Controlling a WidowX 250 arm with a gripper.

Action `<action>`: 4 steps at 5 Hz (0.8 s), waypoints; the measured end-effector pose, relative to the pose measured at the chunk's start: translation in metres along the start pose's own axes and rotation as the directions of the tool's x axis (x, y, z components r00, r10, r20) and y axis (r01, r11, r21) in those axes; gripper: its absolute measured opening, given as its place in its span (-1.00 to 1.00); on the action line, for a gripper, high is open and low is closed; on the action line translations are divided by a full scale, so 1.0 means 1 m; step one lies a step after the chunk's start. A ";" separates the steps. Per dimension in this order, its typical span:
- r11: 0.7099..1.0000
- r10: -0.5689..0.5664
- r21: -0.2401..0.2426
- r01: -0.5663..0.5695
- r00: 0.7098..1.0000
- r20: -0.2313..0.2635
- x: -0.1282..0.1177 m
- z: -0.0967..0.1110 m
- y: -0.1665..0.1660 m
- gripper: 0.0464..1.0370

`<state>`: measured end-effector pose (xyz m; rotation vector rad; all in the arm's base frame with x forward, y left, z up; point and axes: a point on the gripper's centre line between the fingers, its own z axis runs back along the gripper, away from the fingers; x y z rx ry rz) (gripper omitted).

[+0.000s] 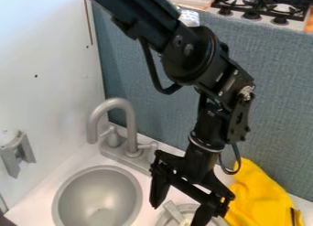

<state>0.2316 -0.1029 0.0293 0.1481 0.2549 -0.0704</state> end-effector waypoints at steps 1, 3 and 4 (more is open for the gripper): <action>1.000 -0.001 0.009 0.001 1.000 -0.023 0.000 -0.009 0.000 0.93; 1.000 0.020 -0.006 -0.020 0.999 0.049 0.030 -0.038 -0.011 0.93; 1.000 0.028 -0.005 -0.028 0.998 0.052 0.042 -0.050 -0.015 0.93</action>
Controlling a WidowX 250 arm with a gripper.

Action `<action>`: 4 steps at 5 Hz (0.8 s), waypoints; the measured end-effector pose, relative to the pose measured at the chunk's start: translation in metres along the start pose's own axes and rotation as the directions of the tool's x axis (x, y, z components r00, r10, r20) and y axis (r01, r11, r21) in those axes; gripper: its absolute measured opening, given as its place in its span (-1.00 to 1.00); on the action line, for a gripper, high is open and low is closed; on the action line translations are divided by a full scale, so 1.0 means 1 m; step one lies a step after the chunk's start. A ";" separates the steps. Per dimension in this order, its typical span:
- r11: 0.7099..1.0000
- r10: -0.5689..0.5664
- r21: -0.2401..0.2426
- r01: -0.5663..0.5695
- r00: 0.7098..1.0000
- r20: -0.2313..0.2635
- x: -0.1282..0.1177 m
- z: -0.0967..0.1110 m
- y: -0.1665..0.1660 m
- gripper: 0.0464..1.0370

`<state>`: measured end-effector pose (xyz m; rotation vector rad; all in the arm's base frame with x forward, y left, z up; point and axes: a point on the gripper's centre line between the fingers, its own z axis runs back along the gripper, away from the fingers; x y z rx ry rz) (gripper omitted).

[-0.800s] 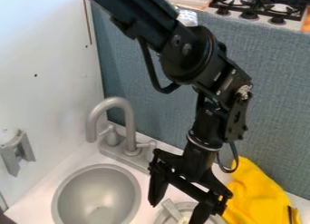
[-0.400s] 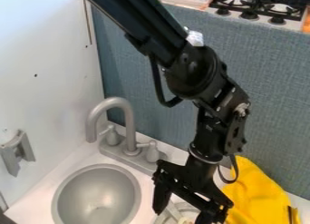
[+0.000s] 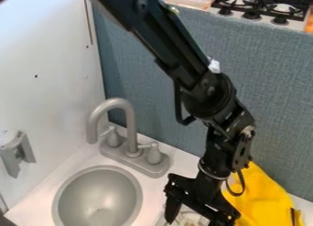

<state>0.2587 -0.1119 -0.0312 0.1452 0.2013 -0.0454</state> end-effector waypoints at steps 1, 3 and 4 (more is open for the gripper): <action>1.000 0.026 -0.011 -0.026 0.999 -0.024 0.013 -0.010 0.006 0.93; 0.994 0.102 0.040 -0.100 0.993 -0.063 0.025 -0.025 0.017 0.93; 0.995 0.094 -0.008 -0.095 0.992 -0.078 0.030 -0.033 0.013 0.93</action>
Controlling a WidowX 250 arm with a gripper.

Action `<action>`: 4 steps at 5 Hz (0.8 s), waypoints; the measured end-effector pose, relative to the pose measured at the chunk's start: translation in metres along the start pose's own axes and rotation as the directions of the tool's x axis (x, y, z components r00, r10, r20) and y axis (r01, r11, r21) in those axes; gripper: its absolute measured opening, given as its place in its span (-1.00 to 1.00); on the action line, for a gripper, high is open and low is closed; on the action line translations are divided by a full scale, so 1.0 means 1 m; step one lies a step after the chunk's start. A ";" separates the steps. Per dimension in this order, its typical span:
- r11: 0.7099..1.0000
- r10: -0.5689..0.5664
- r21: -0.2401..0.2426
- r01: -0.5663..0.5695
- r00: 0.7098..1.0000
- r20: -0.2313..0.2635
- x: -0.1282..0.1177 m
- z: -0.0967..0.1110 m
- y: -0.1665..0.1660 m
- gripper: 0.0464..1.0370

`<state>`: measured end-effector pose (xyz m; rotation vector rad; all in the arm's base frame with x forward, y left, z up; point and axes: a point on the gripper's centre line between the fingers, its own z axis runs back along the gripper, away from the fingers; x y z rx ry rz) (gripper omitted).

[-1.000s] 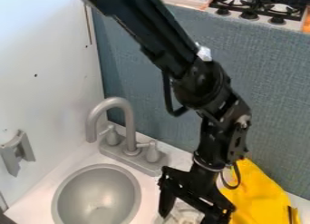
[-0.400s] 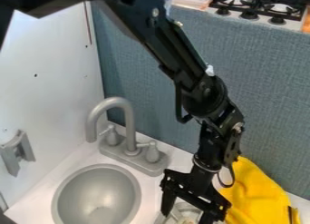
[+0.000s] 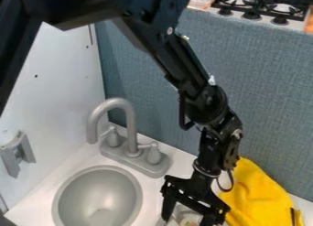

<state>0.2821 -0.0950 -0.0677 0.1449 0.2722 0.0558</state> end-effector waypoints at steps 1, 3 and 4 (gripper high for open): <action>1.000 -0.006 -0.022 0.006 1.000 -0.011 0.002 -0.006 -0.006 0.93; 0.999 0.015 -0.050 -0.017 0.999 -0.039 0.006 -0.017 -0.005 0.34; 0.999 0.018 -0.046 -0.020 0.999 -0.046 0.005 -0.018 -0.003 0.10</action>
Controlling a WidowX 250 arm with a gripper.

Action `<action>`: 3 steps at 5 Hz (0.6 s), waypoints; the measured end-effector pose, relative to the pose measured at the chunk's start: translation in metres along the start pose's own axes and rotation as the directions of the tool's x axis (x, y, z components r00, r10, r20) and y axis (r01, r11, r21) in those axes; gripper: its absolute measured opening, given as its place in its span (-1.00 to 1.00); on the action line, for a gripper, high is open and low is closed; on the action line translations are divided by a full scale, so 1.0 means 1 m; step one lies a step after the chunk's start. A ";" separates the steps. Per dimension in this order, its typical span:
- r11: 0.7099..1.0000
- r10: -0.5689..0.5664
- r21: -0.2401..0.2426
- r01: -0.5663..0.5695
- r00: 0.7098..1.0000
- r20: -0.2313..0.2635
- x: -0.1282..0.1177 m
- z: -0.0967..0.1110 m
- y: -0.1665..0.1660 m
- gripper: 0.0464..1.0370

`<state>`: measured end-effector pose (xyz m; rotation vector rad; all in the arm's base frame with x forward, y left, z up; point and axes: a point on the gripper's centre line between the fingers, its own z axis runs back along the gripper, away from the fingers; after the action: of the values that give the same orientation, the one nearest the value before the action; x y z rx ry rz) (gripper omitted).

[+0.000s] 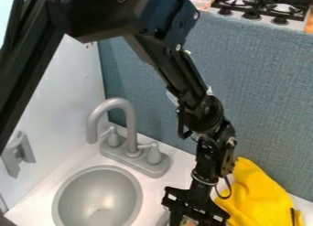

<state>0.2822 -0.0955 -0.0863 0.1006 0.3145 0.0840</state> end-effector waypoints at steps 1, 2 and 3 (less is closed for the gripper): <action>1.000 0.002 -0.017 -0.001 1.000 0.025 -0.010 0.017 0.004 0.10; 0.999 0.001 -0.049 0.000 1.000 0.021 -0.029 0.044 0.013 0.10; 0.993 0.106 0.054 -0.102 0.992 -0.069 -0.045 0.052 0.042 0.10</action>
<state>0.2528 -0.0626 -0.0189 0.1641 0.3831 0.1835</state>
